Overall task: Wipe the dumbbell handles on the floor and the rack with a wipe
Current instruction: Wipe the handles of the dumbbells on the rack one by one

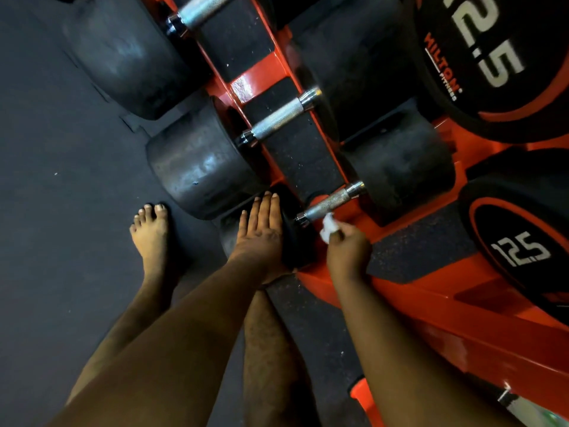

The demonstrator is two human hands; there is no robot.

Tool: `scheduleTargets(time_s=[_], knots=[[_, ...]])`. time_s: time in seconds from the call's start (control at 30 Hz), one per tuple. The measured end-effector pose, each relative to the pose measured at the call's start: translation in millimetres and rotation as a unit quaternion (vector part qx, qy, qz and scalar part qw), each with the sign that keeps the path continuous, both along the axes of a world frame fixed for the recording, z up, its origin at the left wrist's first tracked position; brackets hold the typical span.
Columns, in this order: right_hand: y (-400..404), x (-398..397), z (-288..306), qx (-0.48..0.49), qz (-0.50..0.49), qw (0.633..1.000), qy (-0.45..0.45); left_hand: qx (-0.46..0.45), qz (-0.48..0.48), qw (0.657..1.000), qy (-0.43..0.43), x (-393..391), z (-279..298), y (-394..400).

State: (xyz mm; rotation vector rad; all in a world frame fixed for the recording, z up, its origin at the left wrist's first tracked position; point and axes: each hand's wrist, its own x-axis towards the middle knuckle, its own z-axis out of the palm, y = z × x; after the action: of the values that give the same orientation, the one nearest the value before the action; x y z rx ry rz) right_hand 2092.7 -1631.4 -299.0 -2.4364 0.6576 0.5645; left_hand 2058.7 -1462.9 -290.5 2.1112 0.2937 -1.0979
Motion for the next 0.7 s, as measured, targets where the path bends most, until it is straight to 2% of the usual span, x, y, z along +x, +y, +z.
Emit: scheduleTargets(time_s=[0.03, 0.07, 0.13, 0.17, 0.23, 0.33, 0.37, 0.4, 0.47, 0.5, 0.53, 0.6, 0.7], knots=[[1.7, 11.6, -3.9, 0.062, -0.143, 0.988, -0.012, 0.004, -0.002, 1.0, -0.001, -0.9, -1.2, -0.5], [6.1, 24.6, -5.8, 0.114, -0.259, 0.959, -0.029, 0.008, -0.003, 1.0, -0.001, -1.9, -2.2, -1.0], [21.3, 49.9, -8.5, 0.19, -0.399, 0.897, -0.022, 0.011, -0.008, 1.0, 0.001, -2.0, -3.2, -2.6], [30.5, 57.7, -8.4, 0.239, -0.433, 0.869, -0.001, 0.012, -0.008, 1.0, 0.0, -2.0, -3.4, -3.0], [41.7, 59.0, -8.7, 0.309, -0.43, 0.846, 0.066, 0.016, -0.009, 1.0, 0.0, -1.8, -3.7, -3.4], [38.8, 54.4, -6.9, 0.33, -0.369, 0.85, 0.18, 0.017, -0.01, 1.0, 0.004, -2.0, -3.7, -2.8], [32.9, 57.3, -8.6, 0.345, -0.363, 0.845, 0.188, 0.015, -0.01, 1.0, 0.005, -2.6, -4.2, -2.6], [28.9, 64.0, -9.0, 0.364, -0.37, 0.839, 0.165, 0.015, -0.009, 1.0, 0.004, -3.5, -4.3, -2.6], [27.5, 76.0, -14.0, 0.406, -0.419, 0.81, 0.062, 0.02, -0.01, 1.0, 0.001, -3.8, -4.2, -2.7], [27.5, 76.7, -20.5, 0.399, -0.437, 0.806, 0.031, 0.02, -0.012, 1.0, 0.003, -2.5, -4.1, -2.4], [30.7, 72.7, -22.1, 0.367, -0.428, 0.825, 0.039, 0.017, -0.014, 1.0, 0.007, -1.5, -3.7, -1.7], [32.7, 50.5, -26.0, 0.276, -0.36, 0.884, 0.114, 0.015, -0.017, 1.0, 0.015, 0.5, -1.6, -0.9], [31.3, 20.3, -24.4, 0.236, -0.255, 0.911, 0.22, 0.015, -0.014, 1.0, 0.017, 1.9, 0.7, -1.3]])
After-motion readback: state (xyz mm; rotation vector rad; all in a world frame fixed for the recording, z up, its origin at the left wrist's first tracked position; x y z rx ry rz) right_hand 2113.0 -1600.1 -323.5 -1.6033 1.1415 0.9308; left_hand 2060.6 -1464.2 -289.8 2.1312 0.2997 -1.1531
